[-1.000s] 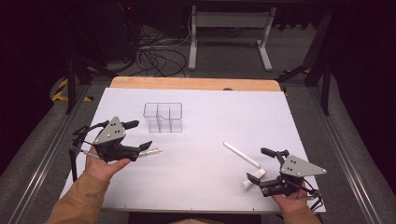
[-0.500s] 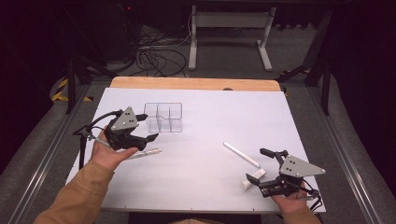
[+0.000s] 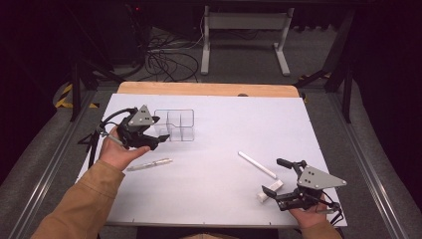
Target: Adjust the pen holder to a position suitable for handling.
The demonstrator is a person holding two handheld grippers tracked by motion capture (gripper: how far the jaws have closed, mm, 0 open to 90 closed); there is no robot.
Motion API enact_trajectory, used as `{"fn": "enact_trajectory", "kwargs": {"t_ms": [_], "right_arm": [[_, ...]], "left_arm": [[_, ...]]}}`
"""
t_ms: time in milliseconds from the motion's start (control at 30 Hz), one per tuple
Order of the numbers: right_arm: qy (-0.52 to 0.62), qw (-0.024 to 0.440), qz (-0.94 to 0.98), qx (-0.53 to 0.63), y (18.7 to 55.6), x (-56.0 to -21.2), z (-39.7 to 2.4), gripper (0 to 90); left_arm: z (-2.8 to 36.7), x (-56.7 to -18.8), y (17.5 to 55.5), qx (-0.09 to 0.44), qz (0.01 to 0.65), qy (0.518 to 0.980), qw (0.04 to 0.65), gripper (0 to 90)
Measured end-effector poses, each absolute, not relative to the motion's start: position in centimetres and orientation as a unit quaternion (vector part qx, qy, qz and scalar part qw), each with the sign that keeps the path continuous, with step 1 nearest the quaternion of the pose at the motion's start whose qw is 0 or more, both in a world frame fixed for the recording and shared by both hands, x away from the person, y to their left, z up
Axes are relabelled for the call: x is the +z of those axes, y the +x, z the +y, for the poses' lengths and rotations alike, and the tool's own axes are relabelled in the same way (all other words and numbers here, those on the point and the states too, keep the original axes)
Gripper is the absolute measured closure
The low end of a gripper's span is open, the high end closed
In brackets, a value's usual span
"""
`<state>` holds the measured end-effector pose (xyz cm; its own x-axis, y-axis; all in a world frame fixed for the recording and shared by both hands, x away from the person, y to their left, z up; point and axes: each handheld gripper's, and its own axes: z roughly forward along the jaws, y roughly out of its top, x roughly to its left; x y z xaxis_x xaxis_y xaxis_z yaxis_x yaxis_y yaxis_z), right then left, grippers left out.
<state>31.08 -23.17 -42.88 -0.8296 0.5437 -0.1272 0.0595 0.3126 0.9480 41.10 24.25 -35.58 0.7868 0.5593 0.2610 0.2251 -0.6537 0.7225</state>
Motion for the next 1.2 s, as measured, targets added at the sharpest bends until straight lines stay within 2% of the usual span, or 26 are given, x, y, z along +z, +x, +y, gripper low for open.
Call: {"fn": "enact_trajectory", "kwargs": {"t_ms": [367,900,1200], "right_arm": [[0.191,0.217,0.781,0.553,31.1,-42.9,-23.2,6.7],[0.188,0.216,0.783,0.552,31.1,-42.9,-23.1,6.7],[0.186,0.213,0.785,0.552,31.1,-43.0,-23.1,6.7]], "left_arm": [[24.0,-36.1,42.6,0.250,0.203,0.895,0.310,35.5],[24.6,-36.6,44.0,0.250,0.202,0.900,0.293,43.0],[25.0,-37.1,45.2,0.239,0.200,0.907,0.284,52.7]]}}
